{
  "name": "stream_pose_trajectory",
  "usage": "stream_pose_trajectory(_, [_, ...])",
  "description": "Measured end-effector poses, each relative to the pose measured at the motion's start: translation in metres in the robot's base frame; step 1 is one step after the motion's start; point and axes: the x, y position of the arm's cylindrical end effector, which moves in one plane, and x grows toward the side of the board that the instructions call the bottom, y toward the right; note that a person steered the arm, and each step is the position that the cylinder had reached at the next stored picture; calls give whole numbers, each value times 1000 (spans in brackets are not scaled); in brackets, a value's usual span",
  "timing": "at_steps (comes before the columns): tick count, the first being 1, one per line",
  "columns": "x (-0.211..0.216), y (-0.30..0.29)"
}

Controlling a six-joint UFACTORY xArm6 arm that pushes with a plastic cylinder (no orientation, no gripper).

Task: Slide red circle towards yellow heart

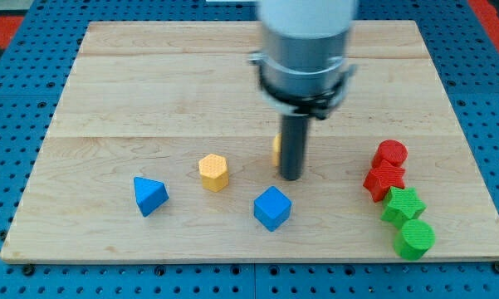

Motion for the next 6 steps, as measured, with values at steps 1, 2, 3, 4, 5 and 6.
stream_pose_trajectory(1, [-47, 13])
stream_pose_trajectory(2, [-69, 132])
stream_pose_trajectory(3, [-48, 205])
stream_pose_trajectory(4, [-15, 188])
stream_pose_trajectory(5, [-5, 137])
stream_pose_trajectory(6, [-29, 90])
